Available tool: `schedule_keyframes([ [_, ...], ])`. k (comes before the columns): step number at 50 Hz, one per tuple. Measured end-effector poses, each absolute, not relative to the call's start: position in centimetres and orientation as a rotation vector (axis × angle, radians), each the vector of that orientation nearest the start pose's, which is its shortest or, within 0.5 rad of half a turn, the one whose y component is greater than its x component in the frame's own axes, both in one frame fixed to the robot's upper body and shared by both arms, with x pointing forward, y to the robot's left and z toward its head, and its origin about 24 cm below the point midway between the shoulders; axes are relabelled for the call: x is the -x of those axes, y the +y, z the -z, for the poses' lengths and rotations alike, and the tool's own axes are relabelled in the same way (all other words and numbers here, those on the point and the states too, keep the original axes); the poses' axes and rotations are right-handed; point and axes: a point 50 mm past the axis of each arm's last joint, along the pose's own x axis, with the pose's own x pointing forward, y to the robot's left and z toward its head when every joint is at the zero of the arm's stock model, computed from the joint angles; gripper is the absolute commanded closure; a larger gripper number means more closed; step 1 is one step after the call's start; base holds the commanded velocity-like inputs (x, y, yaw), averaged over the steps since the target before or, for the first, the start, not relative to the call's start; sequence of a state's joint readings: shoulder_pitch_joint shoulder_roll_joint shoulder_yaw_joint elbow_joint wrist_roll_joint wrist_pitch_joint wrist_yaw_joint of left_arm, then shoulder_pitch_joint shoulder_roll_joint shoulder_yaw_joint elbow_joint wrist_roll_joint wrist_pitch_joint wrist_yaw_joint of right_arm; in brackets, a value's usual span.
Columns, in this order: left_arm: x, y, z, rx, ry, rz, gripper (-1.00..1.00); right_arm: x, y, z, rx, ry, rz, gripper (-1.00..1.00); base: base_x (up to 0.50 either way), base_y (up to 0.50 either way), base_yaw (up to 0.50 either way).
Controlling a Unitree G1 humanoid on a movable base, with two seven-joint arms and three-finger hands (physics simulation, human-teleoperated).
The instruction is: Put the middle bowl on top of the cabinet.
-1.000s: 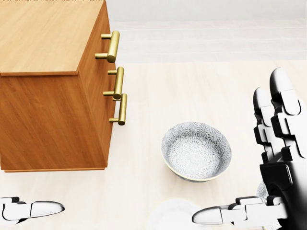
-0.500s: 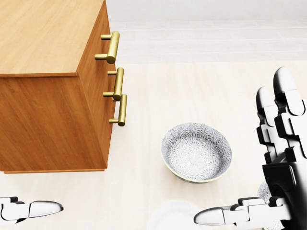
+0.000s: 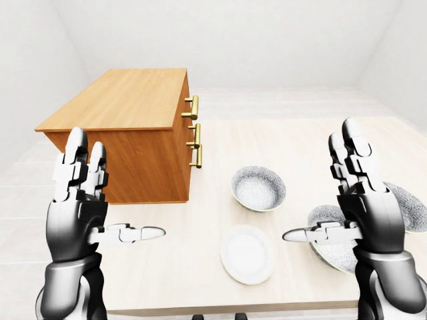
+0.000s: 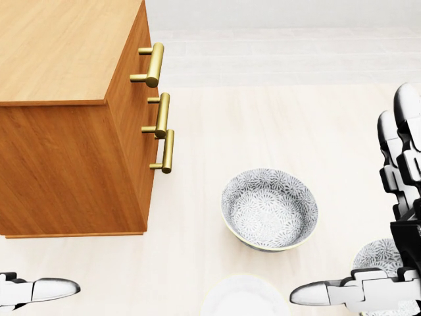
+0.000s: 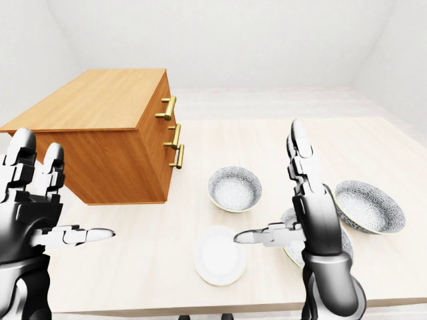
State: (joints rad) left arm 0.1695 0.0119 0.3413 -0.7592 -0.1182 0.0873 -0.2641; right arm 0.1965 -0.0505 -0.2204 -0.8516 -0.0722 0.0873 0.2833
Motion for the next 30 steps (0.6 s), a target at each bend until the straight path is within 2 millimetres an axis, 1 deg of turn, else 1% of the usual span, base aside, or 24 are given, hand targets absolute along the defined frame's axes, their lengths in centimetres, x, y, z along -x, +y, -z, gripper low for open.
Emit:
schedule_keyframes([
  [15,-17.9,21.2,-17.0,-0.124,-0.508,-0.063,-1.0,-17.5,-21.8,-17.2,0.64,-0.35,0.072,-1.0,0.0,0.0,0.0],
  [30,-17.4,21.3,-17.4,-0.129,-0.528,-0.075,-1.0,-17.9,-25.9,-16.7,0.985,-0.111,0.227,-1.0,0.0,0.0,0.0],
])
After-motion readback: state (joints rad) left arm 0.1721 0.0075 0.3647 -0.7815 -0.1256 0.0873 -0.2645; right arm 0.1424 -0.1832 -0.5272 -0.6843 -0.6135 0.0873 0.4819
